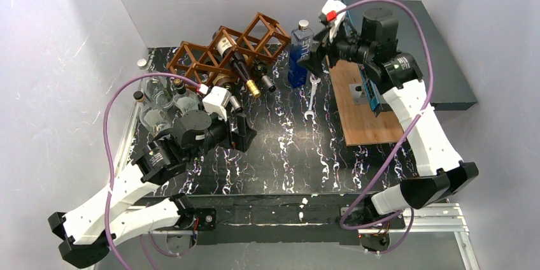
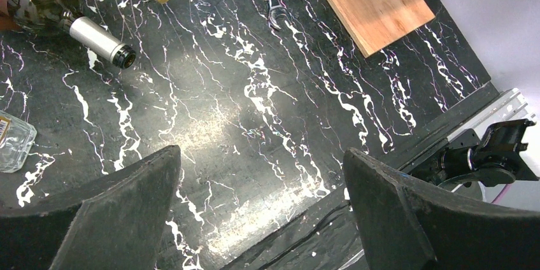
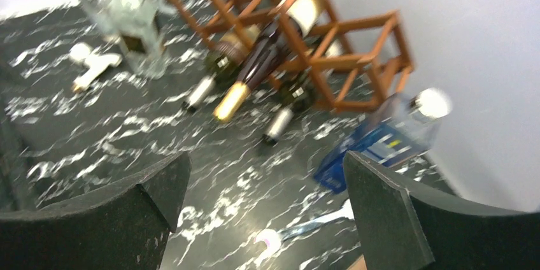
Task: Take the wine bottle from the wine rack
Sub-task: Pick up the wine bottle from the wine rack.
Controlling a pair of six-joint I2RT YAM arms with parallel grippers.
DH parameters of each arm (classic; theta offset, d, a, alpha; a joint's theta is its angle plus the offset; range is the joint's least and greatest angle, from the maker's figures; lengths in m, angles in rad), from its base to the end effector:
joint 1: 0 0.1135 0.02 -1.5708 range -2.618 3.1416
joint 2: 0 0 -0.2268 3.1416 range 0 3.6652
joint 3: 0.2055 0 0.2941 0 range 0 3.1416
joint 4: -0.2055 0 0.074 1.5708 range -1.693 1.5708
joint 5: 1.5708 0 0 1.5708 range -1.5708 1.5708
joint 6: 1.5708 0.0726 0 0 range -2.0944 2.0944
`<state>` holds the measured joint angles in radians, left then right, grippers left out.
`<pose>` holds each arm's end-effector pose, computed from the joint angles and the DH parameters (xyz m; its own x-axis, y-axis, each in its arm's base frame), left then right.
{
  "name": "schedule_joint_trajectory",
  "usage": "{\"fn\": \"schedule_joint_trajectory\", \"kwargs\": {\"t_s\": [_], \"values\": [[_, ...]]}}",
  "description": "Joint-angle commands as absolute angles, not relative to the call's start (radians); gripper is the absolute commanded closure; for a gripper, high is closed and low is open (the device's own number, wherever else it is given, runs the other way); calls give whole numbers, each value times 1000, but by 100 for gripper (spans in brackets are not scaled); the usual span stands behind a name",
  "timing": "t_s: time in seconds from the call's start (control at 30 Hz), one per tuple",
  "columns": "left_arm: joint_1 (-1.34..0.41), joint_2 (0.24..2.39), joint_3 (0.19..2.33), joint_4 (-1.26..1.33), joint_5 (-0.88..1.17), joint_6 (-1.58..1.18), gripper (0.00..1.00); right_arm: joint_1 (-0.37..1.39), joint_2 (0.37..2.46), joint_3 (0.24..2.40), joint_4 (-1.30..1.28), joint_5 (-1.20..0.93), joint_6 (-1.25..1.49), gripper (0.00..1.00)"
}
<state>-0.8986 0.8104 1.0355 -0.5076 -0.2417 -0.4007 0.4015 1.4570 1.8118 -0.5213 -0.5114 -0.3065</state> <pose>0.1815 -0.2002 0.3603 -0.4003 -0.1051 -0.9103 0.5000 0.8074 -0.3132 0.3348 0.1807 0.4724 0.0914 -0.2470 -0.9647 -0.7945 0.5659 -0.2202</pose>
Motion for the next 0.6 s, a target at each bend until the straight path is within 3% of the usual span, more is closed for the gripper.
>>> {"fn": "schedule_joint_trajectory", "kwargs": {"t_s": [0.0,0.3,0.57], "values": [[-892,821,1075,-491,-262,-395,2,402,1392,1657,-601,-658,-374,2],[-891,775,987,-486,-318,-497,2,397,1252,1339,-533,-795,-369,2],[-890,796,921,-422,-545,-631,5,394,1186,1086,-493,-832,-460,2]]}}
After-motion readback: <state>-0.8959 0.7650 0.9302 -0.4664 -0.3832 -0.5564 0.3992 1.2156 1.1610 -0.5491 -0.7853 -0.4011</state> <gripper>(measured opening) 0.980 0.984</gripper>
